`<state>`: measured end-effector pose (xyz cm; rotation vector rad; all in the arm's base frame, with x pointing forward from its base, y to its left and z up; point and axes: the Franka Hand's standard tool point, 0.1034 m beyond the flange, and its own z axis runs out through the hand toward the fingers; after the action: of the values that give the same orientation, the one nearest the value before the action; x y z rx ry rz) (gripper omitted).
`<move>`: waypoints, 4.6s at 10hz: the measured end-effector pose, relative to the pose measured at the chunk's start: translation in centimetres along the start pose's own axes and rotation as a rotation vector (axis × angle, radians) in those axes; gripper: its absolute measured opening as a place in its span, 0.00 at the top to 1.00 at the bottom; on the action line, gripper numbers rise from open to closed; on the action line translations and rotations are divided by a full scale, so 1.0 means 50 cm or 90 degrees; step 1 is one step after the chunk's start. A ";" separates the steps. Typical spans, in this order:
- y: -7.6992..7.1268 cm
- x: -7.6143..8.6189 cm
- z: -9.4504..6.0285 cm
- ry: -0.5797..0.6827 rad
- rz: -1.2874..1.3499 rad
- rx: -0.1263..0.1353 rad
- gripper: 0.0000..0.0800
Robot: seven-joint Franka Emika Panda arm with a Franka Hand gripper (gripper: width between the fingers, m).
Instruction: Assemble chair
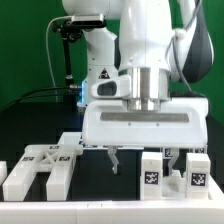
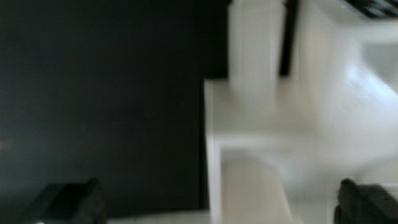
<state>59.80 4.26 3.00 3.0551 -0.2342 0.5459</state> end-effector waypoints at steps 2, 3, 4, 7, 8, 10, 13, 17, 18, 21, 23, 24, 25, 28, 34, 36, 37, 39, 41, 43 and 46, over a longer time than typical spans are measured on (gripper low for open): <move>-0.010 0.009 0.025 0.007 -0.006 -0.002 0.19; -0.005 0.002 0.037 0.007 -0.007 -0.006 0.19; -0.005 -0.003 0.041 0.004 -0.008 -0.007 0.19; -0.004 -0.004 0.041 0.004 -0.008 -0.007 0.35; -0.004 -0.004 0.041 0.004 -0.008 -0.007 0.52; -0.004 -0.004 0.041 0.004 -0.008 -0.007 0.75; 0.005 -0.004 0.041 0.003 -0.007 -0.011 0.95; 0.005 -0.004 0.041 0.003 -0.007 -0.011 0.95; 0.005 -0.004 0.041 0.003 -0.007 -0.011 0.95; 0.014 -0.003 0.036 0.007 -0.032 -0.012 0.95; 0.115 -0.027 -0.010 -0.017 -0.098 -0.021 0.96; 0.137 -0.037 -0.027 -0.053 -0.105 -0.011 0.96; 0.162 -0.043 -0.044 -0.075 -0.104 -0.004 0.96; 0.158 -0.037 -0.093 -0.289 -0.081 0.041 0.96; 0.157 -0.059 -0.111 -0.683 -0.095 0.034 0.96; 0.149 -0.063 -0.097 -0.748 -0.069 0.007 0.96; 0.154 -0.079 -0.104 -0.800 -0.066 0.007 0.96; 0.159 -0.073 -0.089 -0.797 -0.066 0.005 0.96; 0.188 -0.067 -0.081 -0.828 -0.071 0.024 0.96; 0.204 -0.070 -0.063 -0.828 -0.062 0.023 0.96; 0.207 -0.092 -0.051 -0.863 -0.027 -0.006 0.96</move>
Offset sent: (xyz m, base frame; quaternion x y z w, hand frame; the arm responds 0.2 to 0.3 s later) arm 0.0005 0.0043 -0.0144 0.0089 0.0144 0.0085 0.9998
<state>53.10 -5.15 3.83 2.8019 -0.1585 -1.5338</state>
